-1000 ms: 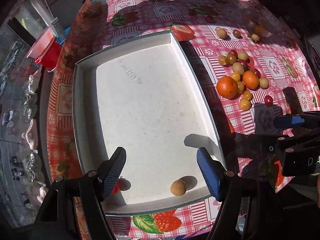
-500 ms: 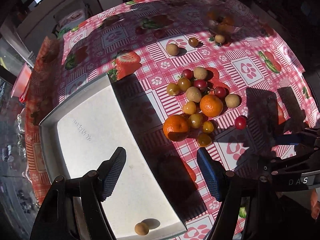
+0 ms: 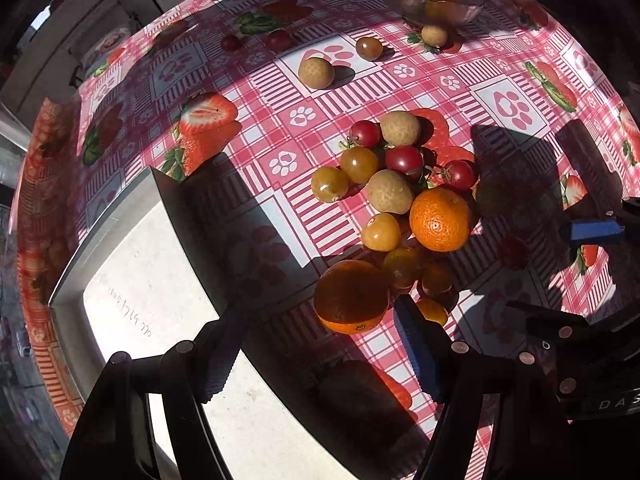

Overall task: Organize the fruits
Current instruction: 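Grasp a mandarin with the left tool while the right tool grasps a red cherry tomato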

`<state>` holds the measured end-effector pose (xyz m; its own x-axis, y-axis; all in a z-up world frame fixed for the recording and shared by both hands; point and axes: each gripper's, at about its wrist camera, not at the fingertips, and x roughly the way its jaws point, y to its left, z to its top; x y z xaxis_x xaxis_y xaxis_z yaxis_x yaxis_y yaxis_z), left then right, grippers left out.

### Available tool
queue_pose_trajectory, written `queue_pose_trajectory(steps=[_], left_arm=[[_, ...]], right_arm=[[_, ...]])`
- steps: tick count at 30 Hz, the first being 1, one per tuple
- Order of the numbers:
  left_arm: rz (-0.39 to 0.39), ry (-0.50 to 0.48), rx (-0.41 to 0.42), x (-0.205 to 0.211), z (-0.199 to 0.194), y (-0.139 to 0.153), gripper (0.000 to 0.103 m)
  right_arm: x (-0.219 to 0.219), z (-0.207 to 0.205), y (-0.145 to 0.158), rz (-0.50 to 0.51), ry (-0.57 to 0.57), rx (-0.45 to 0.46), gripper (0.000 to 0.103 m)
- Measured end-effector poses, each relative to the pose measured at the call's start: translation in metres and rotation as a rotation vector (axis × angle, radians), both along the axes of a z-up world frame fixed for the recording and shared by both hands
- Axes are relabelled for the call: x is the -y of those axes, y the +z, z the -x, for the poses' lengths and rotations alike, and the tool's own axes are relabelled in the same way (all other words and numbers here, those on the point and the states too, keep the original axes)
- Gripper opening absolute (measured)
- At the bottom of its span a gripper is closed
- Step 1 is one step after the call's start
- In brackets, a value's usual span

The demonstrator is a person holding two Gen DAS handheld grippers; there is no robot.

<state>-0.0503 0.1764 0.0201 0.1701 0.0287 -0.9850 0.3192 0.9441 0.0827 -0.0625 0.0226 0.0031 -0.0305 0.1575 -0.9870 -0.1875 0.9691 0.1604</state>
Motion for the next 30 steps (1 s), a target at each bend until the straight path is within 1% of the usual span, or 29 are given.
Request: queue_pose_trajectory(steps=[1,3,5,7,10,11,12,13,14,15,16,17,20,23,26,30], left_arm=[[-0.004,-0.003,-0.004,0.001,-0.002,-0.002,0.074],[-0.012,-0.003,-0.016,0.002,-0.004,-0.007,0.074],[-0.027,-0.009,-0.007,0.003,-0.005,-0.010,0.074],[-0.029,-0.013,-0.007,0.004,-0.006,-0.011,0.074],[-0.036,-0.016,-0.011,0.007,-0.005,-0.012,0.074],[-0.039,-0.017,-0.015,0.008,-0.005,-0.013,0.074],[-0.037,-0.016,-0.022,0.008,-0.005,-0.014,0.074],[-0.033,-0.012,-0.025,0.009,-0.004,-0.014,0.071],[-0.033,-0.007,-0.028,0.010,-0.002,-0.015,0.060],[-0.013,0.001,-0.032,0.011,-0.002,-0.015,0.056],[0.008,0.014,-0.043,0.010,-0.003,-0.015,0.046],[0.031,0.029,-0.053,0.009,-0.003,-0.015,0.041],[0.065,0.080,-0.062,0.002,-0.005,-0.013,0.041],[0.108,0.143,-0.072,-0.006,-0.005,-0.009,0.041],[0.127,0.173,-0.065,-0.012,0.000,-0.002,0.041],[0.141,0.182,-0.046,-0.013,0.009,0.011,0.041]], right_arm=[[-0.023,0.000,-0.004,0.002,0.009,0.001,0.090],[-0.030,-0.008,-0.007,0.006,0.022,0.000,0.090],[-0.035,-0.008,-0.010,0.020,0.034,0.012,0.090],[-0.039,-0.009,-0.008,0.029,0.053,0.033,0.087],[-0.049,-0.011,-0.009,0.052,0.074,0.060,0.076],[-0.052,-0.011,-0.008,0.064,0.085,0.068,0.070],[-0.050,-0.008,-0.004,0.067,0.094,0.076,0.060],[-0.052,-0.009,-0.002,0.066,0.099,0.082,0.054],[-0.053,-0.010,-0.001,0.063,0.105,0.086,0.040],[-0.054,-0.011,0.000,0.058,0.108,0.086,0.027],[-0.054,-0.012,0.001,0.043,0.101,0.078,0.023],[-0.052,-0.013,0.001,0.027,0.085,0.067,0.023],[-0.039,-0.019,0.003,-0.044,-0.001,0.030,0.023],[-0.027,-0.020,0.003,-0.082,-0.061,0.003,0.023],[-0.021,-0.020,0.005,-0.102,-0.092,-0.011,0.023],[-0.020,-0.017,0.010,-0.115,-0.102,-0.015,0.023]])
